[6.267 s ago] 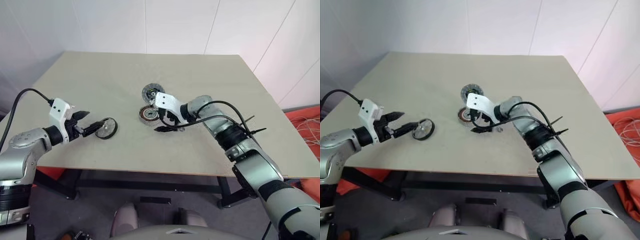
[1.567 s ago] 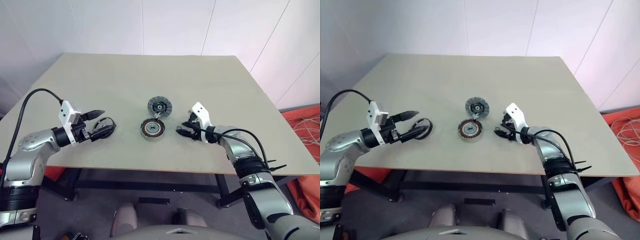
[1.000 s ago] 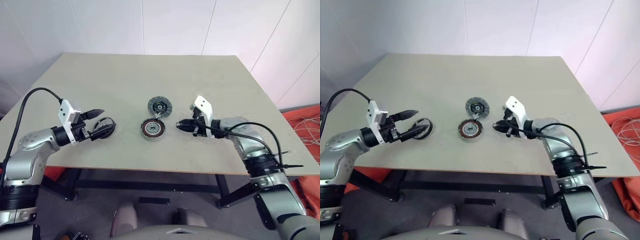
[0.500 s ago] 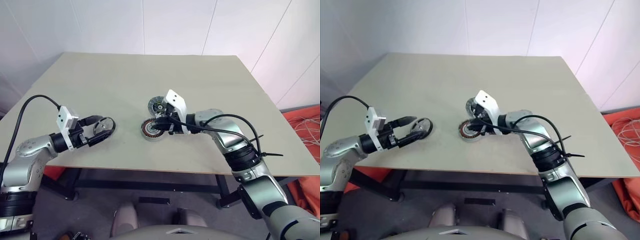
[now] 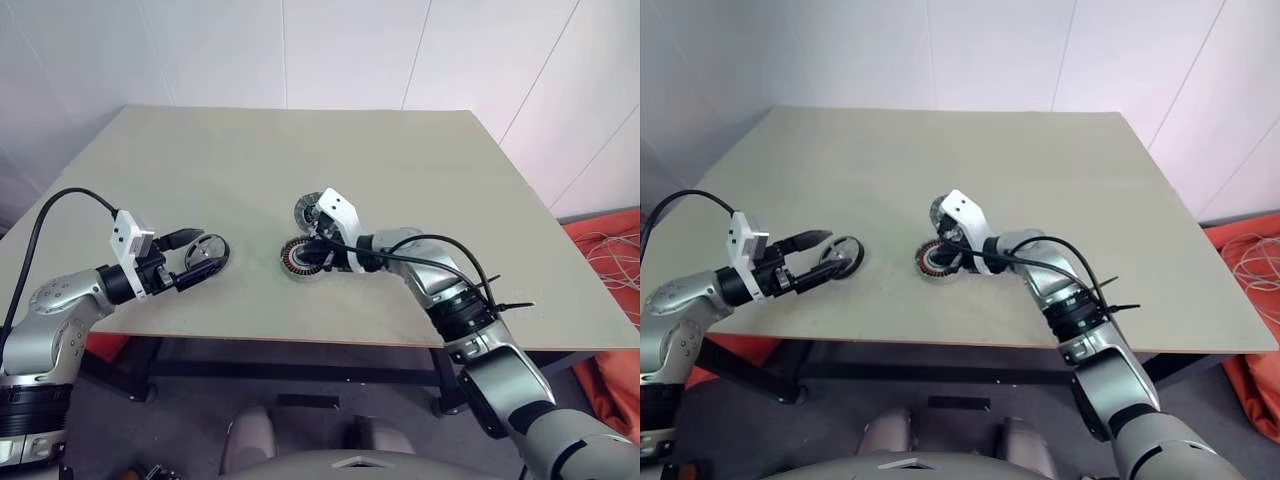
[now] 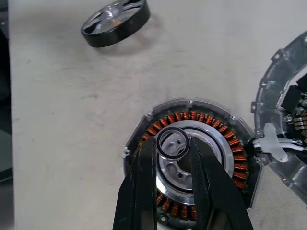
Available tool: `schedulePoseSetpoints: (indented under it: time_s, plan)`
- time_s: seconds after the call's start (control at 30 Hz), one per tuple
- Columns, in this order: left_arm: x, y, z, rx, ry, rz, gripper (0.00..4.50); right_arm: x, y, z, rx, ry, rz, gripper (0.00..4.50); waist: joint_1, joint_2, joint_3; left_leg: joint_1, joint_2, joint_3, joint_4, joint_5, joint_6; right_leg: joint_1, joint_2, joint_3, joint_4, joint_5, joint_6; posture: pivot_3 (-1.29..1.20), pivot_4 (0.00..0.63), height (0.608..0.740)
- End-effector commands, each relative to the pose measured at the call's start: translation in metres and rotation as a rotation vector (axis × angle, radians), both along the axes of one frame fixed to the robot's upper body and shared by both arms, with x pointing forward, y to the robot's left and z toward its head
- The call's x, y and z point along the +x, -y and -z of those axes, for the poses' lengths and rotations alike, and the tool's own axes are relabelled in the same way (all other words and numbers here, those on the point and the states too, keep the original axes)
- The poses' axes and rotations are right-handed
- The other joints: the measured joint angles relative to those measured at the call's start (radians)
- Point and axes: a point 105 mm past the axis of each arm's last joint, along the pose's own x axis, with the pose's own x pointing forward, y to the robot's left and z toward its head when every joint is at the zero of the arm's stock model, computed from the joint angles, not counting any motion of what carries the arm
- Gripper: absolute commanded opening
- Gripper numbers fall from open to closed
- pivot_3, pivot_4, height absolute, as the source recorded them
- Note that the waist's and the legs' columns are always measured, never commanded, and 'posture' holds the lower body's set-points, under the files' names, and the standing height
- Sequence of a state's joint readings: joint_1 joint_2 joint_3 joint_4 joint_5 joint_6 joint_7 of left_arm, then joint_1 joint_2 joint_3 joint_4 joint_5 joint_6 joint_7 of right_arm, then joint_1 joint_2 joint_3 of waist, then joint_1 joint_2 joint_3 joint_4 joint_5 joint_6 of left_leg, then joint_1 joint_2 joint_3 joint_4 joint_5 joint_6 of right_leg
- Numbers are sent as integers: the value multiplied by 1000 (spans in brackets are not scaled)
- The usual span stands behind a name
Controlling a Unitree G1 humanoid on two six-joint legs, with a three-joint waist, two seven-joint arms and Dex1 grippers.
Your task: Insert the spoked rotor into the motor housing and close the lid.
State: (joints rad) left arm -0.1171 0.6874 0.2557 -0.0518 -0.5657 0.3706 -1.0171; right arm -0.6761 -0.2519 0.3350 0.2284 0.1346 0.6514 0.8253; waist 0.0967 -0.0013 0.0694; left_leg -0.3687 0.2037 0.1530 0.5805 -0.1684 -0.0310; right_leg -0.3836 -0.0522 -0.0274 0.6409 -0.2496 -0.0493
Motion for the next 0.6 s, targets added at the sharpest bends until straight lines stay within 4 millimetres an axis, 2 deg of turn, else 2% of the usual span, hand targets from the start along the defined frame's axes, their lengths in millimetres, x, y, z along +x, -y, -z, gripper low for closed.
schedulePoseSetpoints:
  time_s: [0.03,0.6]
  plan:
    - [1,2,-13,5,48,12,4500,8,-1,-14,12,67,15,649,0,0,0,0,0,0,0,0,0,0,0,0,0,0,0,0,0,740]
    - [2,3,-14,11,47,17,4500,10,2,-3,-11,53,41,649,0,0,0,0,0,0,0,0,0,0,0,0,0,0,0,0,0,740]
